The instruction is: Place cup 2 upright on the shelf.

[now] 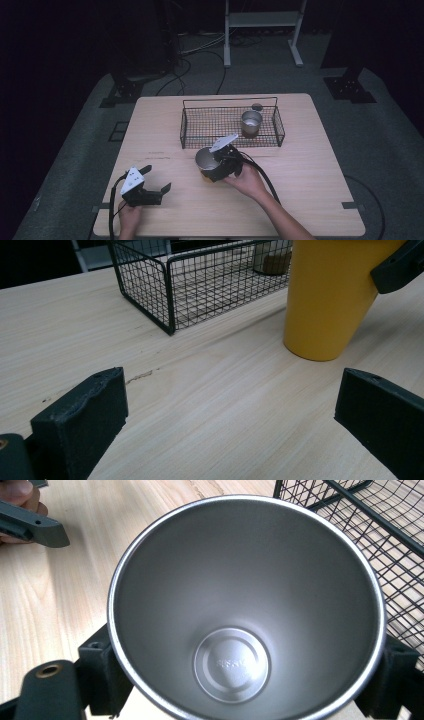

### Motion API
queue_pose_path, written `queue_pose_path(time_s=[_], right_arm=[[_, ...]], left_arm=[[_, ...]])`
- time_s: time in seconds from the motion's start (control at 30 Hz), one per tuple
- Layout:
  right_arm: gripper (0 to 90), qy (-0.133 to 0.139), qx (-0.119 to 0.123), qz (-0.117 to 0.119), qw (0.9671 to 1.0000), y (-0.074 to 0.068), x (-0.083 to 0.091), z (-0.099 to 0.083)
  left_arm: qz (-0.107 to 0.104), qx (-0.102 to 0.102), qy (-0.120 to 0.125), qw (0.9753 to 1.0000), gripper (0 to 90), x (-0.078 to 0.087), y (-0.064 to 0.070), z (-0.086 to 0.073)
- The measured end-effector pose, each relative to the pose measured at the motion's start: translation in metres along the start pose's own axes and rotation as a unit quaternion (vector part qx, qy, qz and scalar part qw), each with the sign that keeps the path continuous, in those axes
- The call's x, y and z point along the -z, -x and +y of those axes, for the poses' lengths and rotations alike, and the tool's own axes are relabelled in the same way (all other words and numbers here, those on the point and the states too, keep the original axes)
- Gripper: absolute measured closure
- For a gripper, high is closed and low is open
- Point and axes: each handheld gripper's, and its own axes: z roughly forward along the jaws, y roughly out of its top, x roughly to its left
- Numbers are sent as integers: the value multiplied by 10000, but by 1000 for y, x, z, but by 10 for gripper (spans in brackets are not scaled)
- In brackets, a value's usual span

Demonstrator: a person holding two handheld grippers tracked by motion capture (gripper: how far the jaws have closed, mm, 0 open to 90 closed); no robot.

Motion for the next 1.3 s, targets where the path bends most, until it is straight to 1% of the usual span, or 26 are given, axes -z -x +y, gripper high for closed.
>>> queue_pose_path(time_s=[0.13, 0.23, 0.53, 0.67, 0.77, 1.3], right_arm=[[141, 16, -18, 25, 10000, 1, 4, 0], [142, 76, -71, 72, 9999, 3, 8, 1], [142, 52, -66, 51, 10000, 8, 22, 7], [142, 83, -105, 71, 9999, 12, 29, 9], [142, 87, -95, 38, 9999, 14, 32, 11], [142, 109, -120, 73, 9998, 24, 50, 27]], left_arm=[[1, 2, 0, 10000, 0, 0, 0, 0], [7, -4, 3, 10000, 0, 0, 0, 0], [11, -1, -10, 10000, 0, 0, 0, 0], [9, 2, 1, 10000, 0, 0, 0, 0], [6, 2, 9, 10000, 0, 0, 0, 0], [9, 13, 12, 10000, 0, 0, 0, 0]])
